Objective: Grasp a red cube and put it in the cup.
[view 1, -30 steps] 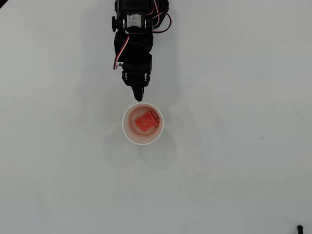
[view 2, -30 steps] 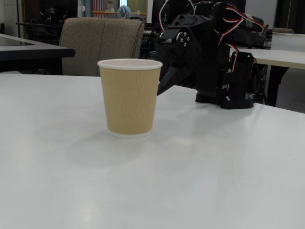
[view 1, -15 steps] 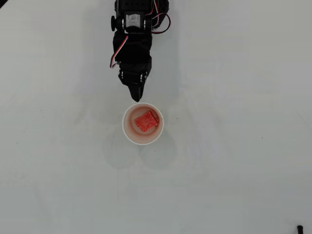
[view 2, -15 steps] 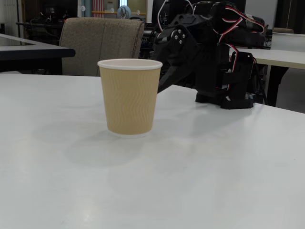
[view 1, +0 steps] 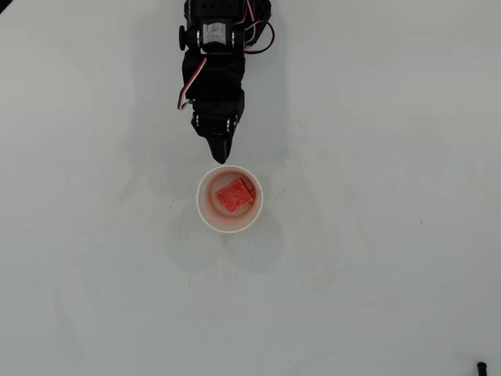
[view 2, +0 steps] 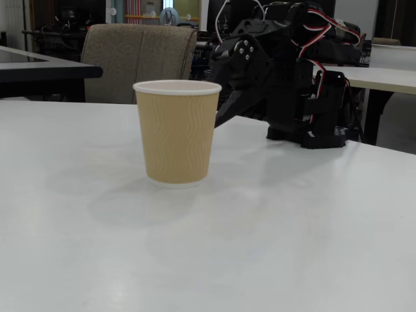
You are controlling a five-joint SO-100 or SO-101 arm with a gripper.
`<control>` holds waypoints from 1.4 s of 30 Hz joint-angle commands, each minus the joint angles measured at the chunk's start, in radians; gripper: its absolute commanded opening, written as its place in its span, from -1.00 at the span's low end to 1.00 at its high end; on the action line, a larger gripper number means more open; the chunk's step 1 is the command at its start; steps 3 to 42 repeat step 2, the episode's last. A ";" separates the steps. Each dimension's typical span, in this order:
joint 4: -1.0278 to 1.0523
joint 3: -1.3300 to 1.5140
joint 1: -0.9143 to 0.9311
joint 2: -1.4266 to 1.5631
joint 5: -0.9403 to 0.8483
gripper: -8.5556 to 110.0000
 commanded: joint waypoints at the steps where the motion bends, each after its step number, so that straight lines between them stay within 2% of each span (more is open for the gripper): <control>1: 0.002 0.075 0.000 0.014 0.002 -0.85; 42: 0.002 0.075 0.000 0.014 0.002 -0.85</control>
